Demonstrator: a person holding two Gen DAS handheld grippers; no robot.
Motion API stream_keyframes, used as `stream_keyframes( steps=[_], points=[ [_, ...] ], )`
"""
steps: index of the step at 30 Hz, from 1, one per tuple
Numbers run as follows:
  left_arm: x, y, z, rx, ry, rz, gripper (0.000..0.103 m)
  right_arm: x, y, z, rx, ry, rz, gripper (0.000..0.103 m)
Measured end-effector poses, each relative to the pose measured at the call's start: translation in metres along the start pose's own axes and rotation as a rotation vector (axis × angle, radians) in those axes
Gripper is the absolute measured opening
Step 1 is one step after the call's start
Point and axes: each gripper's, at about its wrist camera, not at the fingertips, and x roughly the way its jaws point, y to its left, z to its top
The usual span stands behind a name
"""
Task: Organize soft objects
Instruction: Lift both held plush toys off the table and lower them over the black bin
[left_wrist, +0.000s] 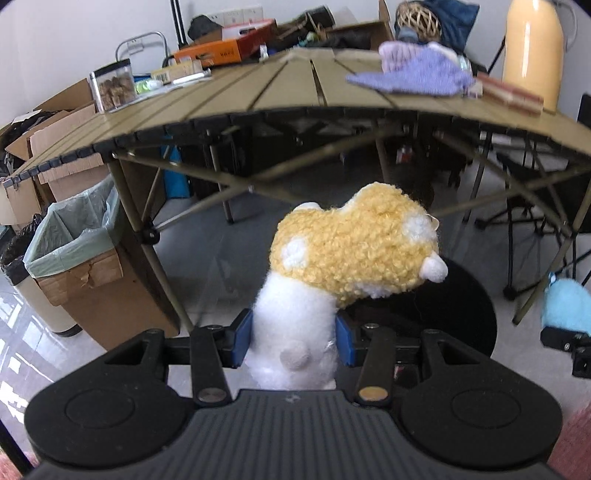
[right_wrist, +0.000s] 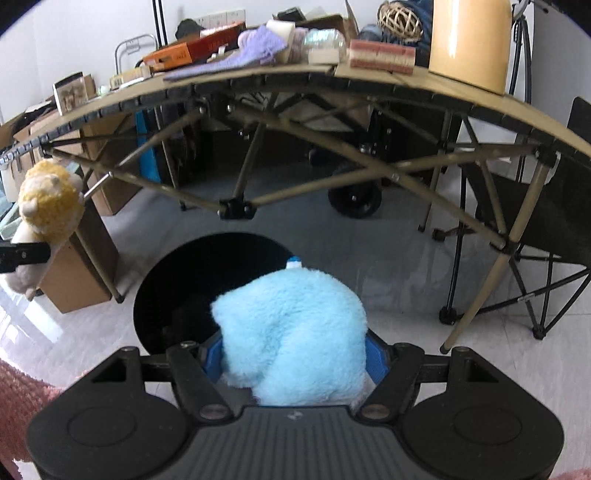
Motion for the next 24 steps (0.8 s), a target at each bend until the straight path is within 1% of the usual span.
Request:
stream_keyframes(
  steps=[4, 14, 20, 24],
  points=[
    [0.009, -0.002, -0.001, 0.006, 0.052, 0.001, 0.046, 0.005, -0.001, 0.002, 0.009, 0.018, -0.001, 0.070],
    [0.035, -0.005, 0.005, -0.017, 0.199, 0.008, 0.046, 0.018, -0.008, 0.003, 0.034, 0.061, -0.006, 0.070],
    [0.046, -0.009, 0.013, -0.040, 0.245, -0.012, 0.042, 0.025, -0.013, 0.003, 0.044, 0.082, -0.011, 0.070],
    [0.049, -0.014, 0.023, -0.064, 0.248, -0.046, 0.035, 0.029, -0.015, 0.003, 0.050, 0.090, -0.009, 0.070]
  ],
)
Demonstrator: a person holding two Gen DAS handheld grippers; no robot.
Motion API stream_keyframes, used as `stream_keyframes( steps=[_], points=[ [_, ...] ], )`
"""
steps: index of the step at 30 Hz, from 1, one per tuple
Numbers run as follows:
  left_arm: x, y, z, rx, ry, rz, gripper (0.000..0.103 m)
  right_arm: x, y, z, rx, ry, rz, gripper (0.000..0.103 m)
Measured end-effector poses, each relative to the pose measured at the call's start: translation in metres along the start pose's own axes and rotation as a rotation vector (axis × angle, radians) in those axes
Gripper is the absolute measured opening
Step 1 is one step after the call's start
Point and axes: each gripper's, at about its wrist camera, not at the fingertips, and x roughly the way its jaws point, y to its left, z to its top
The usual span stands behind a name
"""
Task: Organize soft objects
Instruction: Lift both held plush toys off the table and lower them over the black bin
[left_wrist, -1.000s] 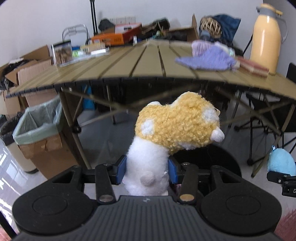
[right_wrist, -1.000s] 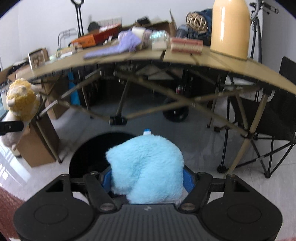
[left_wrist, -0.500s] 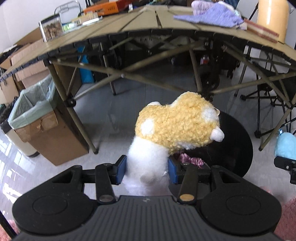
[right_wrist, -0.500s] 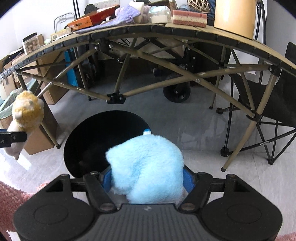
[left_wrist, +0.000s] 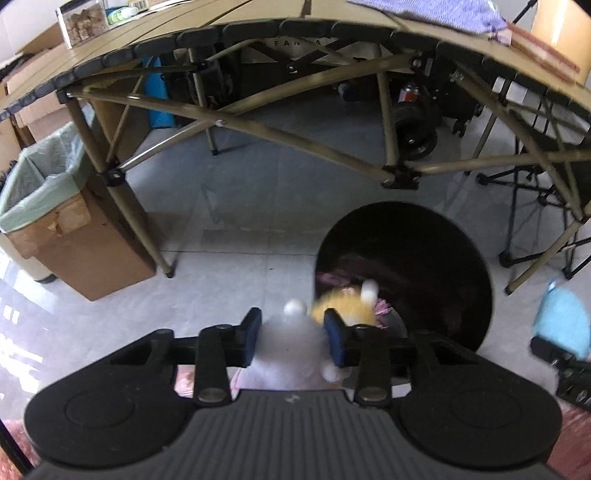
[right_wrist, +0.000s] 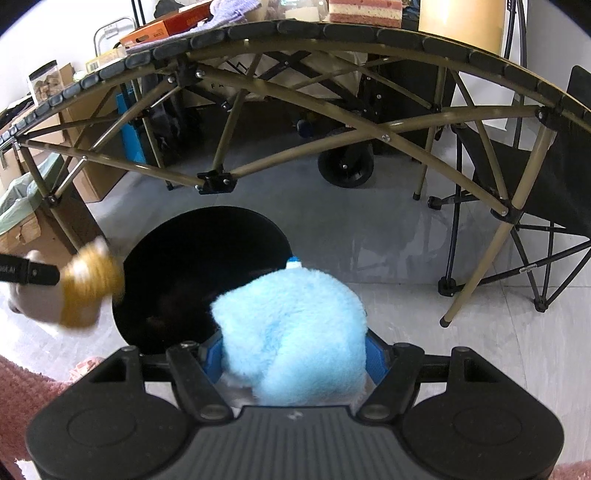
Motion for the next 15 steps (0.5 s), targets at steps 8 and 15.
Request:
stream_keyframes(
  steps=[8, 15],
  points=[
    [-0.014, -0.016, 0.020, -0.011, -0.062, -0.060, 0.034, 0.002, -0.006, 0.001, 0.021, 0.006, 0.003, 0.070],
    [-0.007, -0.038, 0.027, 0.006, -0.027, -0.061, 0.034, 0.004, -0.014, 0.000, 0.038, 0.010, 0.001, 0.070]
  ],
)
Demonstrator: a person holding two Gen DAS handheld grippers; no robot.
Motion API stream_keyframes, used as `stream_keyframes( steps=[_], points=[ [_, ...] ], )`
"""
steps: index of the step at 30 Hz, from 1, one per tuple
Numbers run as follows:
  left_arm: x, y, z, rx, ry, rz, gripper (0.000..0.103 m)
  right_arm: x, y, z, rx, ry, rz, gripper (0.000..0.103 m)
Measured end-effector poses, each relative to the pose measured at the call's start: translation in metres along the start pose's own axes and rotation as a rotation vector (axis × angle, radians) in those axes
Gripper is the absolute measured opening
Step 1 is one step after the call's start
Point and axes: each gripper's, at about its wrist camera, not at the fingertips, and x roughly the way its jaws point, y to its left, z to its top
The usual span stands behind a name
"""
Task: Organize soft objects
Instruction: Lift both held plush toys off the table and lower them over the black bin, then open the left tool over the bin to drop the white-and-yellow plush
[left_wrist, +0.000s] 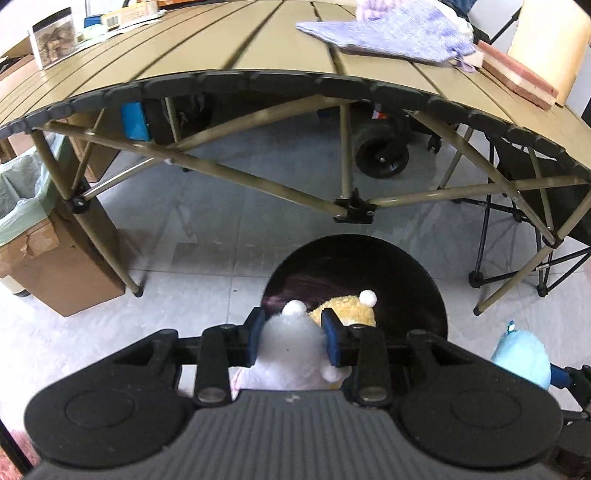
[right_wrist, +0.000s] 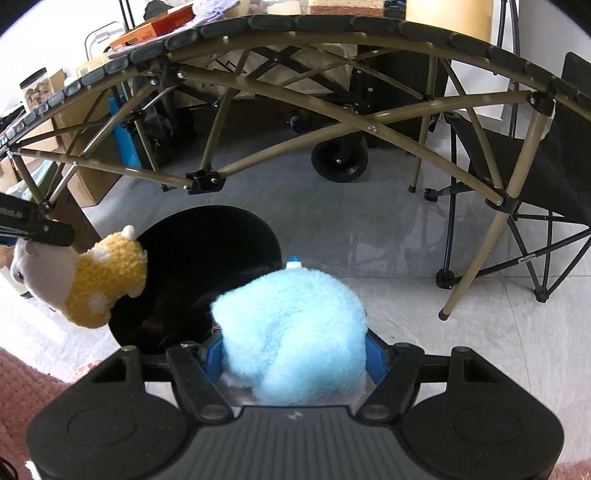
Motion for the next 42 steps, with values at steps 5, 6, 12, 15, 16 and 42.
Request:
stream_keyframes(
  steps=[5, 6, 12, 15, 16, 42],
  points=[
    [0.008, -0.016, 0.006, 0.009, 0.015, -0.007, 0.034, 0.001, -0.007, -0.002, 0.024, 0.005, -0.009, 0.070],
    [0.009, -0.020, 0.007, 0.010, 0.019, -0.008, 0.034, 0.001, -0.009, -0.002, 0.027, 0.007, -0.010, 0.070],
    [0.022, -0.041, 0.013, 0.016, 0.051, -0.013, 0.034, 0.003, -0.015, -0.004, 0.045, 0.015, -0.013, 0.070],
    [0.029, -0.047, 0.016, 0.015, 0.066, -0.012, 0.034, 0.004, -0.018, -0.004, 0.052, 0.019, -0.016, 0.070],
    [0.032, -0.048, 0.017, 0.014, 0.071, -0.012, 0.034, 0.004, -0.019, -0.004, 0.055, 0.020, -0.017, 0.070],
    [0.077, -0.077, 0.021, -0.011, 0.208, 0.055, 0.037, 0.017, -0.035, -0.007, 0.097, 0.073, -0.059, 0.070]
  ],
)
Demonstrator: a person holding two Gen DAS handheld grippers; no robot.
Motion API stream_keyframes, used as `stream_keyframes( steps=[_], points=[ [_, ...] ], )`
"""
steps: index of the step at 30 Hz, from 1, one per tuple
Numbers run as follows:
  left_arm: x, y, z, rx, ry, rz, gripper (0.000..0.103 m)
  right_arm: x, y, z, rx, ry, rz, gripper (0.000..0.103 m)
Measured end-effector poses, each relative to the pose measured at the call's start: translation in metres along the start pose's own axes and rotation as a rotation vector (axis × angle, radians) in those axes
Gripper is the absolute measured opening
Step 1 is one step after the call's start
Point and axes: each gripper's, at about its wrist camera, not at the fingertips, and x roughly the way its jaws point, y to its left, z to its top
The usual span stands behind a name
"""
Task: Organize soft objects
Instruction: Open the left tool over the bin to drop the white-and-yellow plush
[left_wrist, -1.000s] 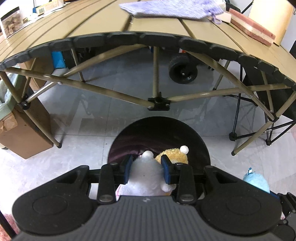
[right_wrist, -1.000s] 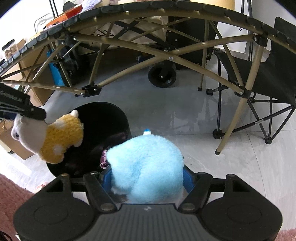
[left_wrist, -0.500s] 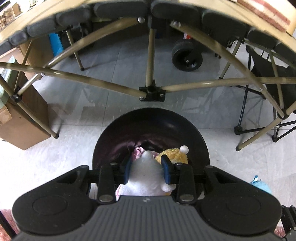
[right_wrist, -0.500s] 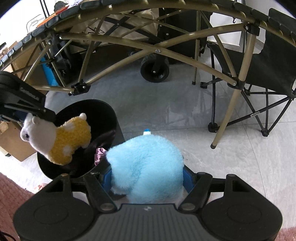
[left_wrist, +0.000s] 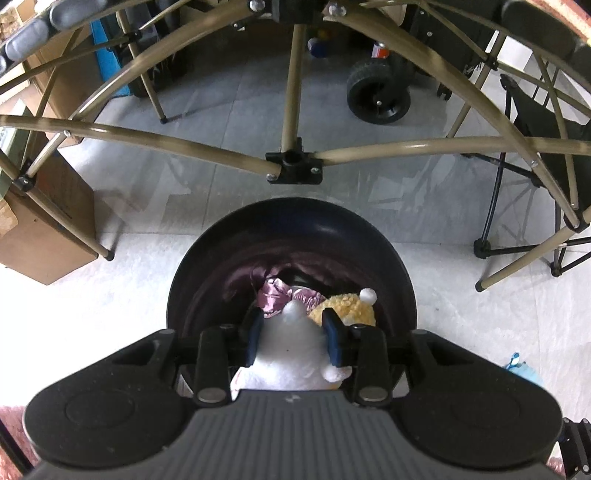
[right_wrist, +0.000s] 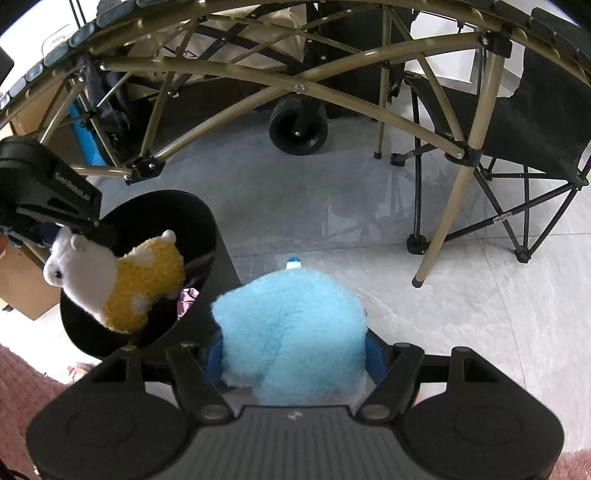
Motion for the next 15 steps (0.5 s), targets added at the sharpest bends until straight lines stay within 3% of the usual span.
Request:
stream_keyframes(
  steps=[2, 4, 5, 15],
  points=[
    [-0.002, -0.002, 0.000, 0.011, 0.000, 0.000, 0.047, 0.000, -0.001, 0.000, 0.003, 0.000, 0.000, 0.070],
    [-0.004, -0.003, -0.001, 0.016, 0.005, 0.013, 0.094, 0.000, 0.000, 0.001, 0.004, 0.000, 0.000, 0.070],
    [-0.005, -0.003, -0.001, 0.017, 0.005, 0.023, 0.099, 0.000, 0.000, 0.001, 0.005, -0.001, 0.000, 0.070],
    [0.006, -0.003, -0.006, 0.026, 0.092, -0.006, 0.103, 0.000, -0.001, 0.001, 0.003, -0.001, 0.000, 0.070]
  ],
)
